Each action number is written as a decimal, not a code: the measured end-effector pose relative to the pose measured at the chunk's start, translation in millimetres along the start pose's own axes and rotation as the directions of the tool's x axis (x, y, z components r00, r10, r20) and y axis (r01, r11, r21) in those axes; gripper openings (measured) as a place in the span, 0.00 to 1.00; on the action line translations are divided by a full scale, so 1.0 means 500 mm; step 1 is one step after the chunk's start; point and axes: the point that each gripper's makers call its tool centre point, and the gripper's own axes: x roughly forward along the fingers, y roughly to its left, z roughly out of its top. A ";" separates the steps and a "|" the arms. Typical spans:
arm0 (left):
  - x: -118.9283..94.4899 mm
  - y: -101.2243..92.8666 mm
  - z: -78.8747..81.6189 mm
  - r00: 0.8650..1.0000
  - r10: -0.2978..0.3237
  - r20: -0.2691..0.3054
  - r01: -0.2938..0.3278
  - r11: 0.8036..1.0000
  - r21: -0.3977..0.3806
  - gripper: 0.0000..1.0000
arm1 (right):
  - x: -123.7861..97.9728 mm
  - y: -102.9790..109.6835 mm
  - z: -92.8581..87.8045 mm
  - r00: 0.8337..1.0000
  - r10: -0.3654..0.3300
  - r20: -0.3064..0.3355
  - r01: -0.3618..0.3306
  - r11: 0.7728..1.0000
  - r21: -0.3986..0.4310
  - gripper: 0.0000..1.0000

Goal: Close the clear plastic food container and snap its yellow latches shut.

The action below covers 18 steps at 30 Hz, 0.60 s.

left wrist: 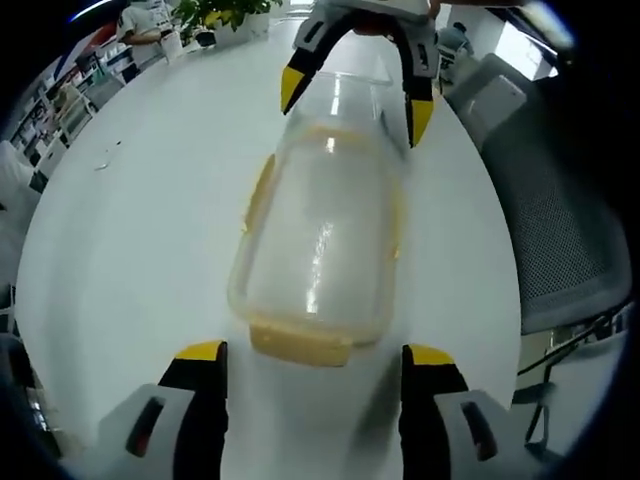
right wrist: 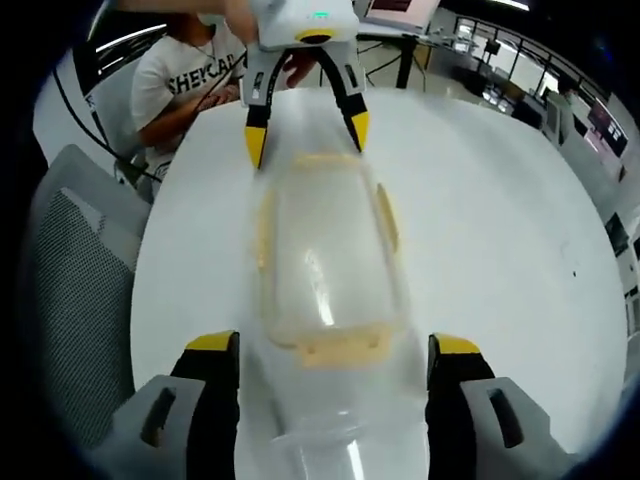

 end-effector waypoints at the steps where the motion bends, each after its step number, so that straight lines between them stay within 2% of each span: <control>1: 0.000 0.001 0.000 1.000 -0.003 -0.003 0.003 1.000 0.008 0.65 | 0.001 -0.005 -0.003 1.000 -0.006 -0.013 0.007 1.000 0.006 0.72; 18: 0.013 0.008 -0.002 0.998 -0.017 -0.065 0.024 0.993 0.112 0.54 | 0.026 -0.010 -0.016 0.993 0.013 -0.121 -0.023 0.996 -0.081 0.57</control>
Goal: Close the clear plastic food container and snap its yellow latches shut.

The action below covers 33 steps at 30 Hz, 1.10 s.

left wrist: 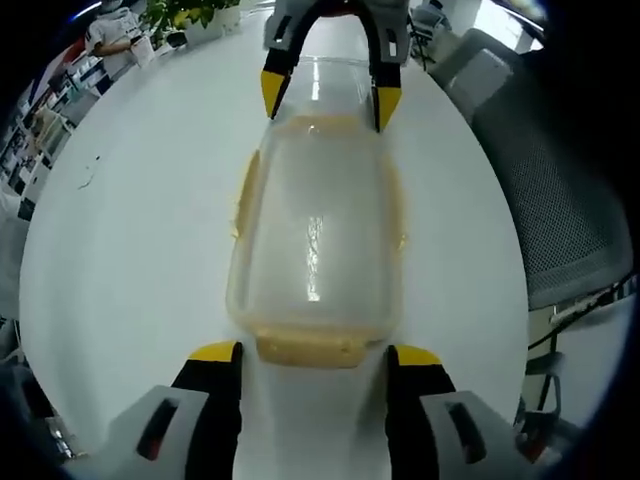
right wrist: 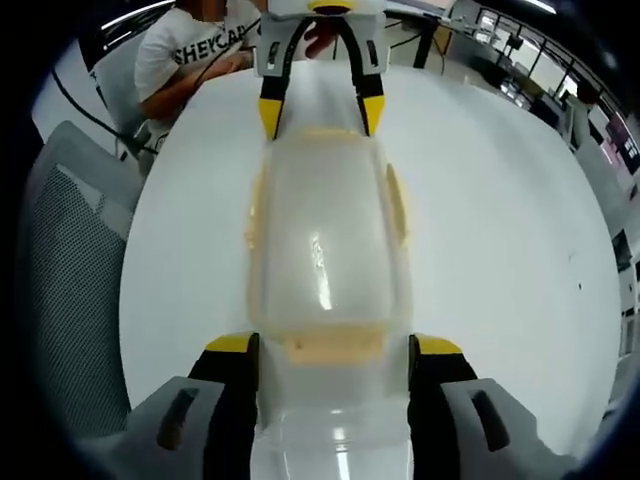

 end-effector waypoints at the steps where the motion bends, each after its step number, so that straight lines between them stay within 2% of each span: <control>1: 0.000 0.001 0.001 1.000 0.000 0.000 0.000 1.000 0.001 0.53 | 0.000 0.000 0.000 1.000 0.000 -0.002 0.000 1.000 -0.002 0.56; 4: -0.001 0.003 0.006 1.000 -0.004 0.007 0.004 1.000 -0.001 0.50 | 0.003 0.002 -0.003 1.000 0.022 -0.021 -0.022 1.000 -0.005 0.48; 9: 0.000 0.007 0.008 1.000 -0.008 0.003 0.008 1.000 0.021 0.40 | 0.003 0.000 -0.007 0.999 0.025 -0.039 -0.024 1.000 0.006 0.46; 11: -0.002 0.006 0.010 1.000 -0.015 0.004 0.015 1.000 0.019 0.35 | 0.003 0.002 -0.010 0.998 0.033 -0.051 -0.033 0.999 0.011 0.39; 16: 0.001 0.005 0.010 1.000 -0.005 0.003 0.005 1.000 0.024 0.34 | 0.007 0.001 -0.014 0.996 0.024 -0.091 -0.023 1.000 0.008 0.38; 21: 0.001 0.004 0.010 1.000 -0.004 0.001 0.004 1.000 0.028 0.34 | 0.007 -0.002 -0.015 0.994 0.031 -0.101 -0.030 1.000 0.007 0.37; 31: 0.002 0.003 0.010 0.999 -0.002 -0.040 0.003 0.999 0.034 0.35 | 0.012 -0.003 -0.012 0.983 0.042 -0.181 -0.044 0.999 -0.006 0.37; 33: 0.005 0.003 0.010 0.998 -0.001 -0.057 0.003 1.000 0.031 0.35 | 0.011 -0.002 -0.013 0.980 0.047 -0.196 -0.054 0.998 -0.030 0.38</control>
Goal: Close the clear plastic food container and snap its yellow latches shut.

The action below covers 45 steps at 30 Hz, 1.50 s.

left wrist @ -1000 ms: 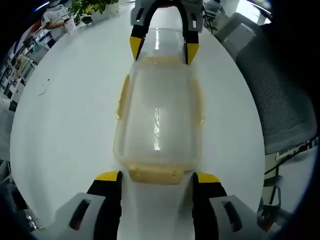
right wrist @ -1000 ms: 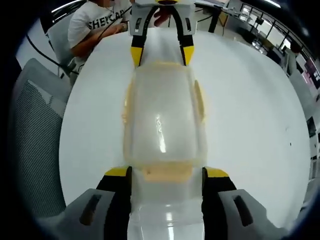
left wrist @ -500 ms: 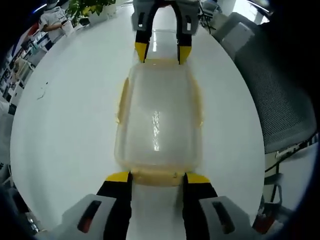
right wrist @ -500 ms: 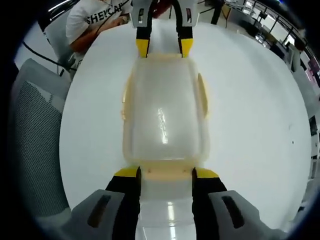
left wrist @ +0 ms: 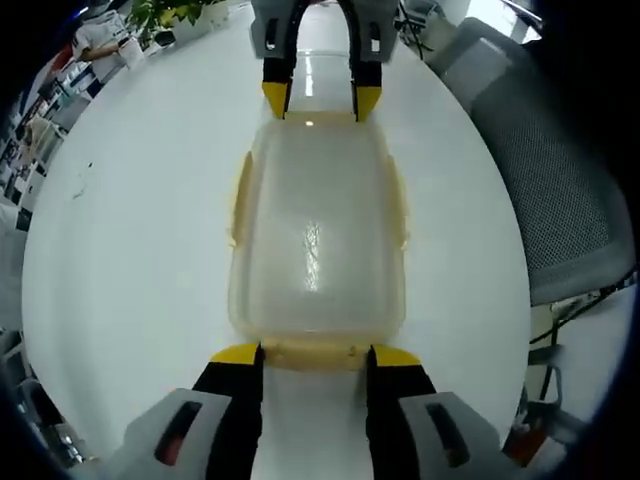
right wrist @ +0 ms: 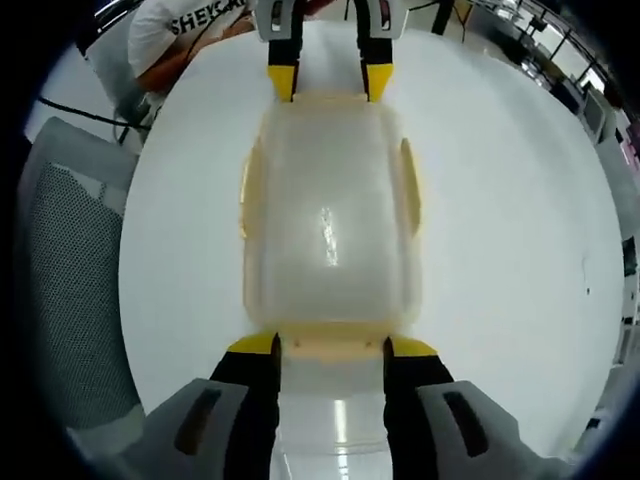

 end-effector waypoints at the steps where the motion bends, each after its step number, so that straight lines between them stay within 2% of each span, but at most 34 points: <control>1: 0.000 -0.001 0.000 1.000 -0.001 -0.006 0.001 1.000 0.007 0.35 | -0.001 -0.001 -0.001 1.000 0.005 0.006 -0.005 1.000 -0.008 0.38; 4: -0.002 0.000 0.002 1.000 -0.005 -0.012 0.005 1.000 0.010 0.36 | -0.003 0.002 0.000 1.000 0.001 0.008 -0.001 0.999 -0.039 0.39; 13: -0.006 -0.003 0.004 1.000 0.001 -0.016 -0.001 1.000 -0.009 0.34 | -0.005 -0.001 -0.003 1.000 -0.004 -0.002 0.004 1.000 -0.020 0.37; 17: -0.007 -0.005 0.004 1.000 0.004 -0.014 -0.004 1.000 -0.027 0.34 | -0.010 -0.001 -0.005 0.999 0.006 0.050 -0.004 0.999 -0.032 0.37; 19: -0.005 -0.011 0.005 1.000 0.004 -0.018 -0.004 1.000 -0.027 0.34 | -0.013 0.000 -0.006 0.996 0.035 0.085 -0.033 0.999 -0.020 0.37; 22: -0.006 -0.011 0.003 0.999 0.027 -0.044 -0.028 0.999 -0.034 0.34 | -0.008 0.000 -0.003 0.996 0.022 0.081 -0.019 0.999 -0.035 0.37; 23: -0.005 -0.015 0.002 0.997 0.026 -0.071 -0.029 0.998 -0.048 0.34 | -0.008 0.001 -0.002 0.997 0.017 0.079 -0.013 0.998 -0.057 0.37; 26: -0.006 -0.021 0.004 0.996 0.016 -0.083 -0.020 0.999 -0.043 0.34 | -0.008 0.000 -0.001 0.998 0.017 0.068 -0.011 0.996 -0.089 0.37; 30: -0.026 -0.018 -0.010 0.995 0.027 -0.095 -0.035 0.997 -0.075 0.34 | -0.018 -0.002 0.015 0.992 0.039 0.118 -0.031 0.997 -0.072 0.37; 34: -0.043 -0.023 -0.021 0.994 0.023 -0.103 -0.033 0.995 -0.099 0.34 | -0.037 -0.004 0.035 0.992 0.038 0.119 -0.025 0.994 -0.107 0.37; 41: -0.067 -0.032 -0.005 0.996 0.017 -0.086 -0.028 0.992 -0.125 0.34 | -0.052 -0.008 0.031 0.994 0.032 0.104 -0.017 0.989 -0.148 0.36; 45: -0.081 -0.034 0.008 0.995 0.010 -0.102 -0.020 0.995 -0.095 0.34 | -0.071 -0.004 0.026 0.994 0.043 0.099 -0.029 0.989 -0.143 0.36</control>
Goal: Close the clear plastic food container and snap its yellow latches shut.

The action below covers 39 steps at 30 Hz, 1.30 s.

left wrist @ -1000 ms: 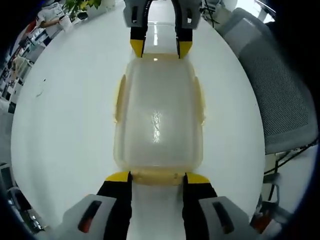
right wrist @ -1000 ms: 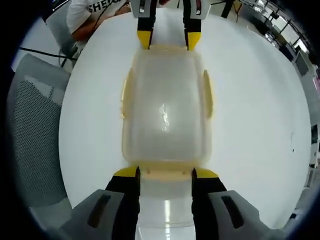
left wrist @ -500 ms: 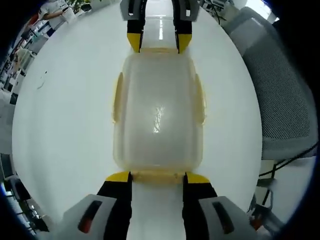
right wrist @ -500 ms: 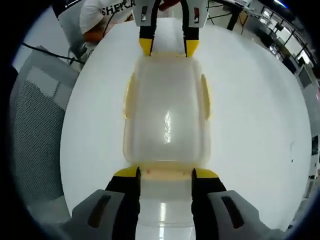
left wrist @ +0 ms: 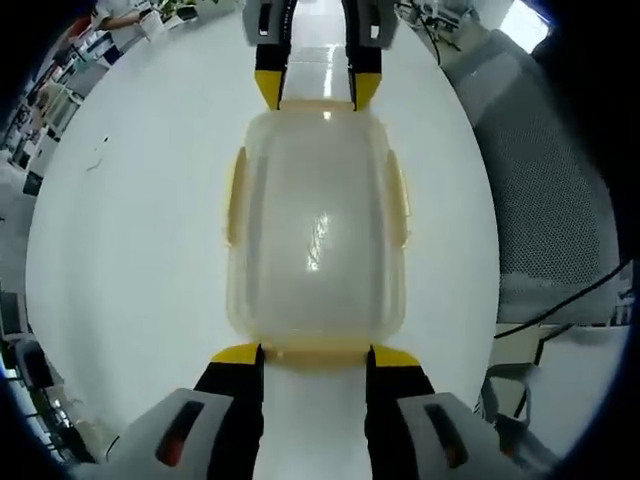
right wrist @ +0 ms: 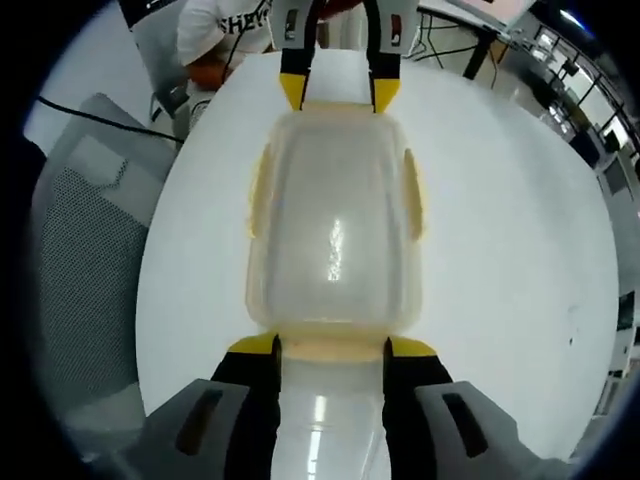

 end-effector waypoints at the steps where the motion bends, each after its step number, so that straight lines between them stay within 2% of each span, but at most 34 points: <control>1: -0.007 0.006 0.002 1.000 0.008 -0.005 -0.008 1.000 0.008 0.34 | -0.005 -0.001 0.001 1.000 -0.003 0.002 0.003 1.000 0.003 0.36; 8: -0.039 0.018 0.012 1.000 0.014 0.002 -0.014 1.000 0.009 0.34 | -0.044 -0.006 0.008 1.000 -0.016 0.020 0.016 0.999 0.029 0.36; 13: -0.060 0.017 0.024 0.999 0.029 0.023 -0.029 1.000 0.010 0.34 | -0.058 -0.006 0.005 1.000 -0.024 0.008 0.024 0.999 0.027 0.36; 20: -0.064 0.012 0.035 0.999 0.027 0.033 -0.028 0.999 0.016 0.34 | -0.065 0.000 -0.002 1.000 -0.024 0.001 0.024 0.999 0.025 0.36; 27: -0.059 0.015 0.056 0.998 0.033 0.052 -0.034 0.999 0.012 0.34 | -0.076 -0.004 -0.024 1.000 -0.028 -0.013 0.028 0.999 0.017 0.36; 39: -0.052 0.011 0.114 0.997 0.009 0.076 -0.010 1.000 0.017 0.34 | -0.100 0.007 -0.077 0.999 -0.009 -0.034 0.010 0.999 0.033 0.36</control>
